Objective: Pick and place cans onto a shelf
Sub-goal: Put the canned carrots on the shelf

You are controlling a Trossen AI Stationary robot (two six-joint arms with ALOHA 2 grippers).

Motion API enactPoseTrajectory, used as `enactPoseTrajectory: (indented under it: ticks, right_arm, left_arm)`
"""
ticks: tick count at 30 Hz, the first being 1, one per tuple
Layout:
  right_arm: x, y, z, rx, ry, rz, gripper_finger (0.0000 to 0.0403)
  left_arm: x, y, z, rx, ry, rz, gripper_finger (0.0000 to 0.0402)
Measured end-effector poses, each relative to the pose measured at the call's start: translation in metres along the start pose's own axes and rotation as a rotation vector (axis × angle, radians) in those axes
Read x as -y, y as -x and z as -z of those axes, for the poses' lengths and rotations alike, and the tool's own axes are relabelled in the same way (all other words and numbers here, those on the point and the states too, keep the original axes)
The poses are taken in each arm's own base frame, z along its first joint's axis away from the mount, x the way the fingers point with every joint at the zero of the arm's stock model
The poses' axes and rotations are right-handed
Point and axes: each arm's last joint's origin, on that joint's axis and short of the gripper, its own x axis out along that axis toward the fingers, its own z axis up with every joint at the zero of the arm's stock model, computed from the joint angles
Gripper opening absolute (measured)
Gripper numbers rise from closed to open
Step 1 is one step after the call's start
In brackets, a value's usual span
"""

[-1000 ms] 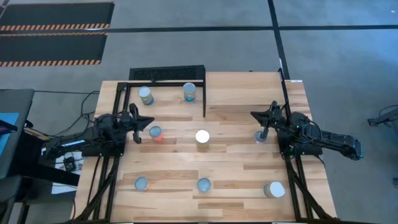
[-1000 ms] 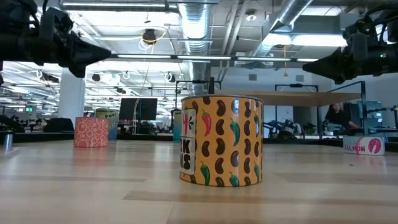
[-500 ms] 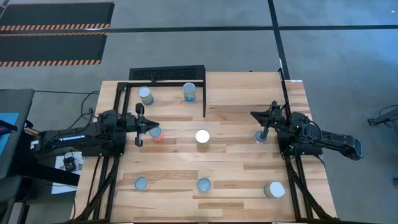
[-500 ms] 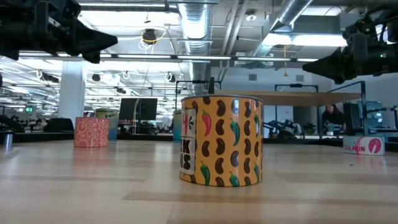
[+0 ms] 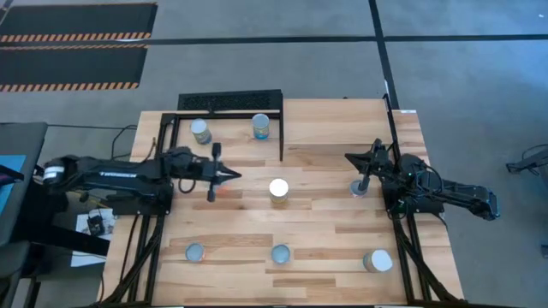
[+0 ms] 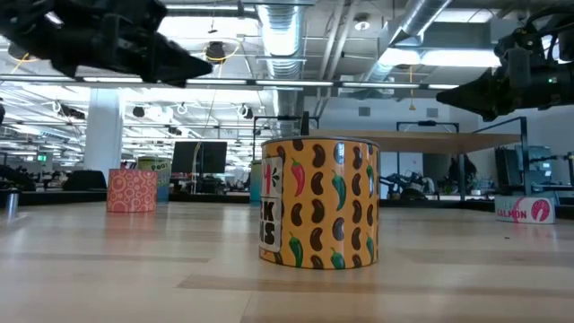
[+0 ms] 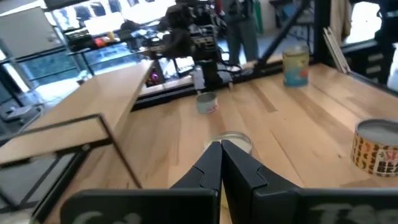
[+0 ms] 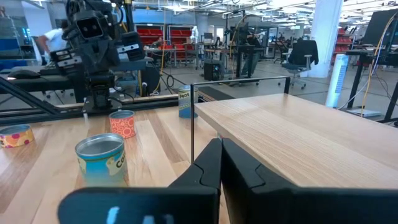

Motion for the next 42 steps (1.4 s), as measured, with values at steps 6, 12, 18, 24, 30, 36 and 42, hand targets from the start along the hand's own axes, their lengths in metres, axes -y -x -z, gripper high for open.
enactPoseTrajectory:
  ticks: [6,12,18,24,30,36,42]
  right_arm:
    - [0.000,0.000,0.000,0.000,0.000,0.000,0.0027]
    - [0.000,0.000,0.000,0.000,0.000,0.000,0.0029]
    - [0.000,0.000,0.000,0.000,0.000,0.000,0.0027]
    - [0.000,0.000,0.000,0.000,0.000,0.001,0.0029]
    - [0.000,0.000,0.000,0.000,0.000,0.001,0.0027]
    - [0.000,0.000,0.000,0.000,0.000,0.001,0.0029]
    - [0.000,0.000,0.000,0.002,0.000,0.001,0.0027]
  left_arm:
    - [0.003,-0.032,-0.014,-0.024,-0.051,0.072,0.0000]
    - [0.015,-0.066,-0.021,-0.073,-0.083,0.159,0.0006]
    - [0.029,-0.101,-0.023,-0.225,-0.150,0.174,0.0052]
    - [0.041,-0.126,-0.031,-0.302,-0.182,0.214,0.0101]
    - [0.040,-0.148,-0.018,-0.466,-0.289,0.115,0.0119]
    - [0.040,-0.166,-0.008,-0.594,-0.329,0.111,0.0113]
    - [0.039,-0.167,-0.010,-0.625,-0.335,0.123,0.0057]
